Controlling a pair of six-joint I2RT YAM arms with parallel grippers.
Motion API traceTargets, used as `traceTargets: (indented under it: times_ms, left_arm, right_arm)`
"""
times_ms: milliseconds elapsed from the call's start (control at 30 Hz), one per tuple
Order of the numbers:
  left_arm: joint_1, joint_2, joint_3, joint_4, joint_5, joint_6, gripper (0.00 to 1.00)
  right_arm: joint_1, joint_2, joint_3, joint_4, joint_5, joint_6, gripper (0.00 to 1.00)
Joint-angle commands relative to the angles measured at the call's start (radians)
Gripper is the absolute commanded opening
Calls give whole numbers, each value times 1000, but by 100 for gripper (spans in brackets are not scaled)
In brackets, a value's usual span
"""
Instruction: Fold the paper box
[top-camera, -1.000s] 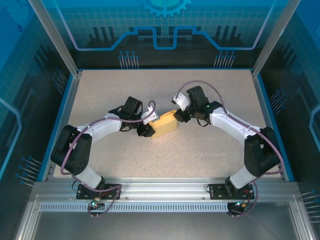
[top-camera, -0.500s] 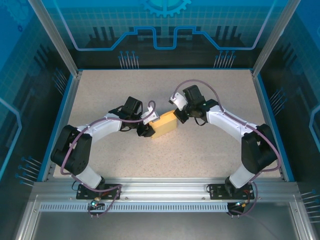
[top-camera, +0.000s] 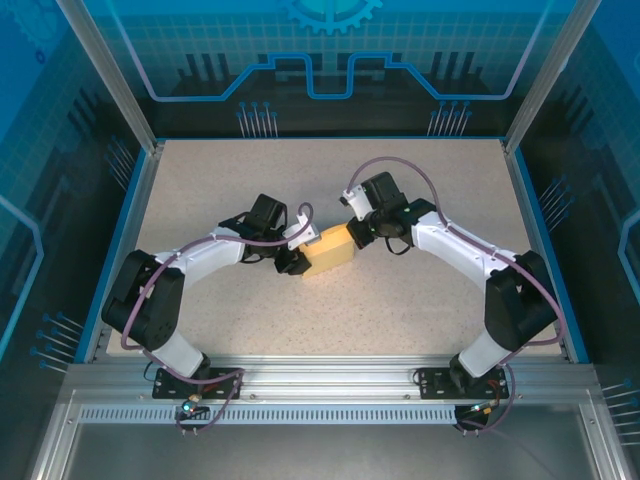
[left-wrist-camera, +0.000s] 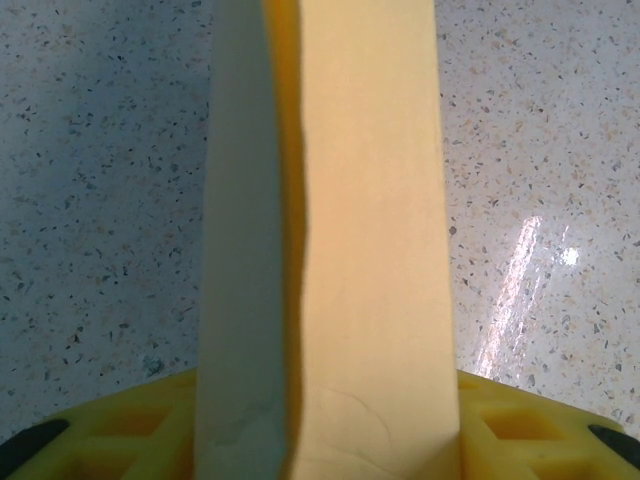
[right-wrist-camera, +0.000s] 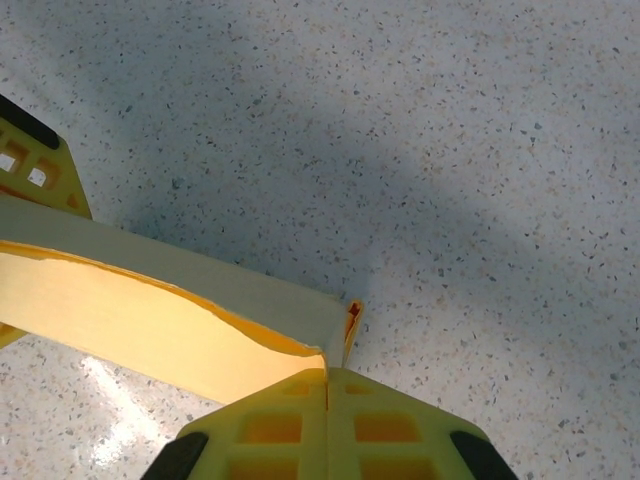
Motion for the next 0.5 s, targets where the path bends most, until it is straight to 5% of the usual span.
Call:
traceTargets:
  times_ms: [0,467]
  left_arm:
    - [-4,16,16,-10,-17,6,49]
    - [-11,15,18,-9,-30,3,49]
  right_arm:
    - [22,-37,30,-59,-2,60,5]
    - [28,-29,46,-76,2,135,5]
